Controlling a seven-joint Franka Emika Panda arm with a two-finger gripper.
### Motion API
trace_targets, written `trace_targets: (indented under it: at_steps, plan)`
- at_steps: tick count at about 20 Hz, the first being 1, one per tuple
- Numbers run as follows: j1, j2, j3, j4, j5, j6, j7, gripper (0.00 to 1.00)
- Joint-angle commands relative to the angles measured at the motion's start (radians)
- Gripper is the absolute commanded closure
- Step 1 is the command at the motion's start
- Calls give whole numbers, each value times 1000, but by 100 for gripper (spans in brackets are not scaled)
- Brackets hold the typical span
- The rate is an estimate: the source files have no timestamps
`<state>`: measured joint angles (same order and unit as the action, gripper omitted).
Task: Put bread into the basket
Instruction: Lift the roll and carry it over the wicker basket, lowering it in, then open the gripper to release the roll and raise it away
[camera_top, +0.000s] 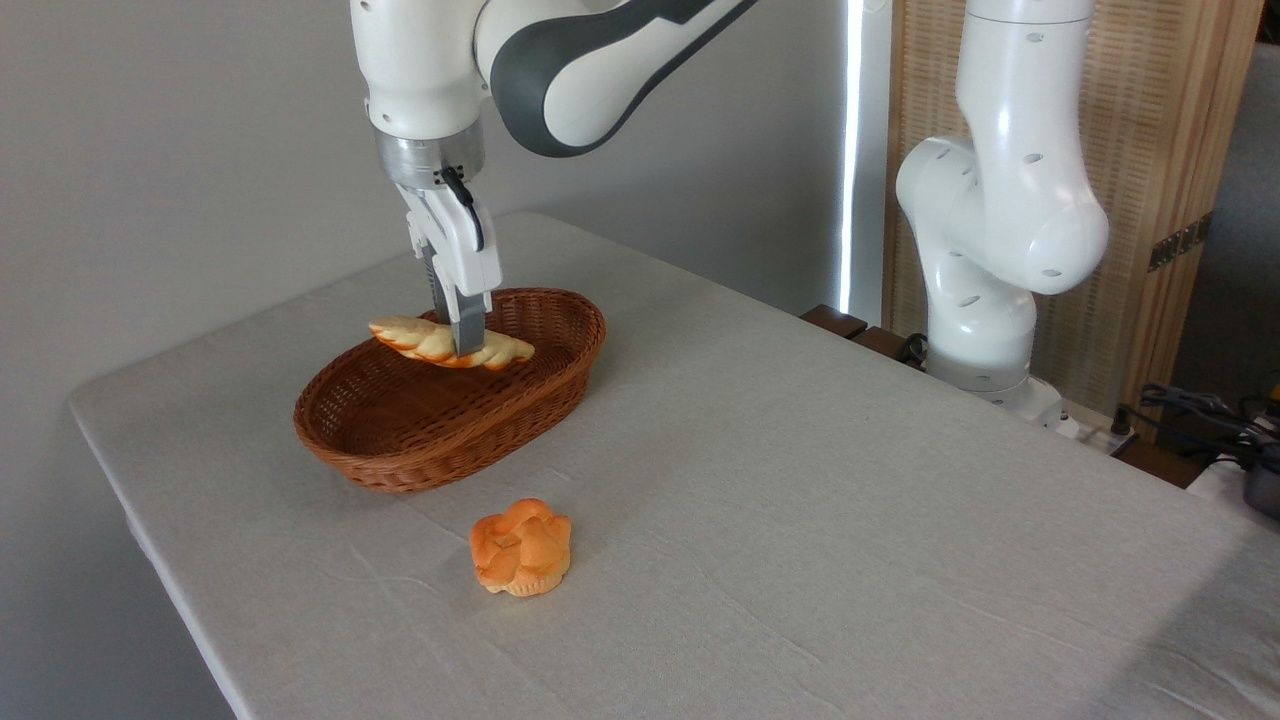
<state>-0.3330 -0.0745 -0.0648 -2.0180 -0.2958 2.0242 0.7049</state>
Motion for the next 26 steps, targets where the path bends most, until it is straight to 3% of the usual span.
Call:
trace_targets:
  at_steps: [1, 8, 10, 13, 16, 18, 21, 26]
  plan:
    - [3, 2, -3, 13, -19, -2, -4, 0]
    - [23, -31, 13, 15, -8, -10, -2, 0]
    - [75, -66, 11, 19, 47, -36, -2, 0]
    - [139, -102, 14, 85, 125, -165, -1, 0]
    - [212, -102, 20, 139, 133, -200, -1, 0]
    - [219, -105, 62, 143, 170, -202, 8, 0]
    - [219, -102, 68, 143, 217, -200, 1, 0]
    - [221, -94, 74, 143, 221, -197, 2, 0]
